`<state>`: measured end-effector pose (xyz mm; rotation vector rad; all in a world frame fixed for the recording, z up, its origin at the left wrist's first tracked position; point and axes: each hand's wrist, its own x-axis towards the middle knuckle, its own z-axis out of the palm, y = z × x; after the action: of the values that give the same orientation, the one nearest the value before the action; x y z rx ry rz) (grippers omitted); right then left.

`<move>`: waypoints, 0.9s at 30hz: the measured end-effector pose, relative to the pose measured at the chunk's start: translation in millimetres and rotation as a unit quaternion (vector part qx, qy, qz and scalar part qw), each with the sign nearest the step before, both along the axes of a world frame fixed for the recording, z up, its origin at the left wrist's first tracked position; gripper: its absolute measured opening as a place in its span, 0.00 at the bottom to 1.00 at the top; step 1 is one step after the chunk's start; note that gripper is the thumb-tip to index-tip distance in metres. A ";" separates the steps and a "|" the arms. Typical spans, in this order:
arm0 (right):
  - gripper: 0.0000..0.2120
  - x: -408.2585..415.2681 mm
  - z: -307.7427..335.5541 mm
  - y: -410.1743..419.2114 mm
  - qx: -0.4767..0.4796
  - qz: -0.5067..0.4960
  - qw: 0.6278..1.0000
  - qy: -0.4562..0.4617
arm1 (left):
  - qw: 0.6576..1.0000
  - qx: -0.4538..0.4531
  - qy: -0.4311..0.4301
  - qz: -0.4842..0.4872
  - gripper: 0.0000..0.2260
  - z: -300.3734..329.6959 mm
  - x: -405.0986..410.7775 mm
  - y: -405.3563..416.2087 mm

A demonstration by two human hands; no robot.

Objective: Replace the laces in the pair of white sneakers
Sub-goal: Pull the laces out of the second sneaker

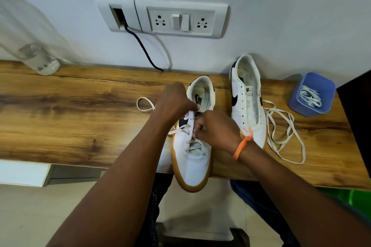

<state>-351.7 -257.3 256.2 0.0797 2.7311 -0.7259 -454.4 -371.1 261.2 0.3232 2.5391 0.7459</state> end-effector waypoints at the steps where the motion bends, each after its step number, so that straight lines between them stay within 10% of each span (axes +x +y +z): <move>1: 0.07 0.6 3.2 4.8 -0.056 -0.016 0.998 -0.016 | 1.000 0.000 0.000 0.002 0.13 1.2 0.9 1.1; 6: 0.07 11.7 23.1 41.9 -0.255 -0.163 0.940 -0.157 | 1.000 -0.011 0.005 0.023 0.06 5.3 2.1 5.8; 14: 0.08 18.3 16.0 20.2 -0.031 -0.099 0.988 0.118 | 0.992 0.053 -0.089 0.071 0.11 12.2 5.0 8.5; 19: 0.12 12.2 -15.6 -6.9 0.124 -0.013 0.988 0.091 | 0.988 0.070 -0.103 0.087 0.12 15.2 6.5 7.1; 27: 0.04 34.6 13.9 43.4 -0.231 -0.312 0.920 0.044 | 0.989 0.075 -0.103 0.080 0.10 16.8 7.6 5.7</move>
<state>-317.1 -214.0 270.1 0.8511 2.5215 -1.5548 -446.7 -365.5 278.0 0.0855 2.3382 0.9825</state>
